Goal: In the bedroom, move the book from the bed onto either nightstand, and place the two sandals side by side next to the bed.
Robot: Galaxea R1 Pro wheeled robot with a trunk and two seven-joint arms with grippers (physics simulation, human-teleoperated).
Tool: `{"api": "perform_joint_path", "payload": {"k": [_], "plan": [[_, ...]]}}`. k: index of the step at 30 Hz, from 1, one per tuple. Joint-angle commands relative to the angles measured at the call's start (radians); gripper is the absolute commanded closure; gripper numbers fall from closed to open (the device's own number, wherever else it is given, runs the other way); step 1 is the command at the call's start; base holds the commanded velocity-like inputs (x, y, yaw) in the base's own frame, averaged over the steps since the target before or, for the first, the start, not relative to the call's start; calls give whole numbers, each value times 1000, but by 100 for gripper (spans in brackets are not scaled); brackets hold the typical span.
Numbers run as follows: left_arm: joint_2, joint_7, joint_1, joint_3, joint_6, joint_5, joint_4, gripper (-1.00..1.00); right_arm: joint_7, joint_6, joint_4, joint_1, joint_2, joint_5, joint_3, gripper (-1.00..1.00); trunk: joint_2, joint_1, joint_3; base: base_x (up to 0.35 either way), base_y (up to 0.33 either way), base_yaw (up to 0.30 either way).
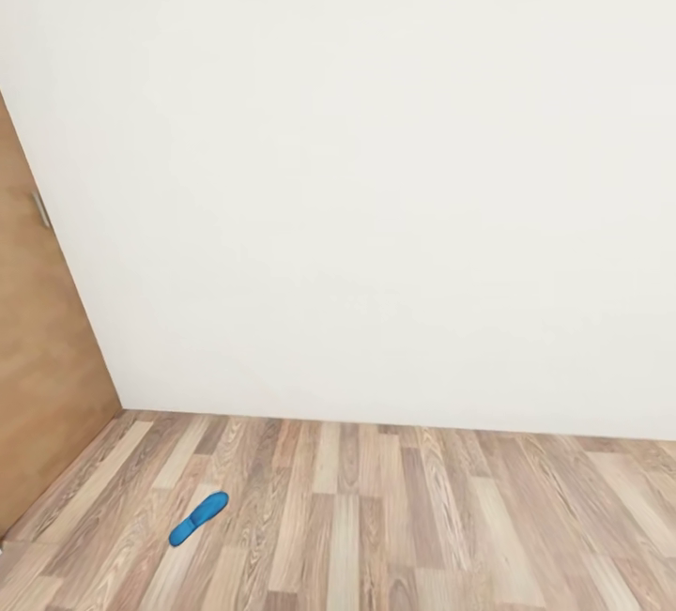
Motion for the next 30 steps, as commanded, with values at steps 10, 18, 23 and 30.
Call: {"api": "perform_joint_path", "payload": {"k": [10, 18, 23, 30], "plan": [[0, 2, 0, -1, -1, -1, -1, -100, 0, -3, 1, 0, 0, 0, 0, -100, 0, 1, -1, 337, 0, 0], [0, 3, 0, -1, -1, -1, -1, -100, -4, -3, 1, 0, 0, 2, 0, -100, 0, 1, -1, 337, 0, 0], [0, 3, 0, -1, -1, -1, -1, -100, -4, -3, 1, 0, 0, 2, 0, -100, 0, 1, -1, 337, -9, 0], [0, 3, 0, -1, -2, -1, -1, -100, -4, -3, 0, 0, 0, 2, 0, -100, 0, 1, -1, 336, -76, 85]]}}
